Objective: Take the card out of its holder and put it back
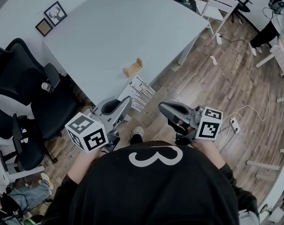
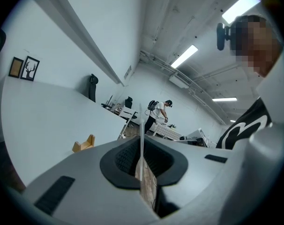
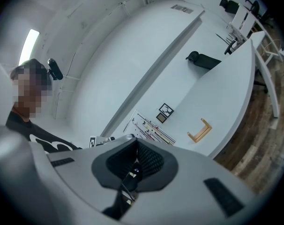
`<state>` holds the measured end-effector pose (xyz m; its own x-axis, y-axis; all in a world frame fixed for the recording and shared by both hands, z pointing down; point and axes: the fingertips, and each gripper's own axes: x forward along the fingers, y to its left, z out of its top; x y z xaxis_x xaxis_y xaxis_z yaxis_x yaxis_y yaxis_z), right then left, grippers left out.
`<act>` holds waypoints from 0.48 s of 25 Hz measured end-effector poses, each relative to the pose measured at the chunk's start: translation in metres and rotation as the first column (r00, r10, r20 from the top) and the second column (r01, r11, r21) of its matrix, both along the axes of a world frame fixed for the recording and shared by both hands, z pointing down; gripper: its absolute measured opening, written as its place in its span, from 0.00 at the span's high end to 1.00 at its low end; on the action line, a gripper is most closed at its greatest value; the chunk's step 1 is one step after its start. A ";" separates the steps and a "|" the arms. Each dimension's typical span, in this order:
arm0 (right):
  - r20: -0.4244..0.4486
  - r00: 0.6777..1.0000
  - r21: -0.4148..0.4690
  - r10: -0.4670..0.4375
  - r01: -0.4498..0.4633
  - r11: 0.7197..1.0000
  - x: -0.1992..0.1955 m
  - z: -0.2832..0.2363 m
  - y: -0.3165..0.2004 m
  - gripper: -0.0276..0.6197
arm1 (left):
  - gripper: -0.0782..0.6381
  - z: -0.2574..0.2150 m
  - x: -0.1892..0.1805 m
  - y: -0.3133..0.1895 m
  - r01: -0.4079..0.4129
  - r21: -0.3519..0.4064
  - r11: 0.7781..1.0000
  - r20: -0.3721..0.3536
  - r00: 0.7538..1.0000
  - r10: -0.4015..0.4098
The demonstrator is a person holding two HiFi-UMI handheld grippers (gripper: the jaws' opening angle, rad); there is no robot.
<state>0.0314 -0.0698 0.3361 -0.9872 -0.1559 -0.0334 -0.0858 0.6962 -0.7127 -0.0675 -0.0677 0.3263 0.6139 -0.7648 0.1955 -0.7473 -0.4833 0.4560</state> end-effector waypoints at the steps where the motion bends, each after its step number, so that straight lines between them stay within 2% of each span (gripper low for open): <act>1: 0.001 1.000 0.001 0.001 -0.001 1.000 0.000 0.001 0.000 0.94 | 0.86 0.001 0.000 0.000 0.000 0.002 1.000 0.006 1.000 0.000; 7: 0.003 1.000 -0.007 0.014 -0.014 1.000 -0.004 0.006 -0.008 0.94 | 0.86 -0.001 -0.010 -0.014 0.003 0.013 1.000 0.022 1.000 -0.003; 12: 0.001 1.000 -0.017 0.022 -0.022 1.000 -0.019 0.007 -0.026 0.94 | 0.86 -0.001 -0.026 -0.037 -0.005 0.021 1.000 0.066 0.998 0.004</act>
<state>0.0125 -0.0960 0.3431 -0.9835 -0.1780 -0.0316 -0.1000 0.6816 -0.7249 -0.0940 -0.1047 0.3250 0.6037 -0.7663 0.2198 -0.7732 -0.4957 0.3956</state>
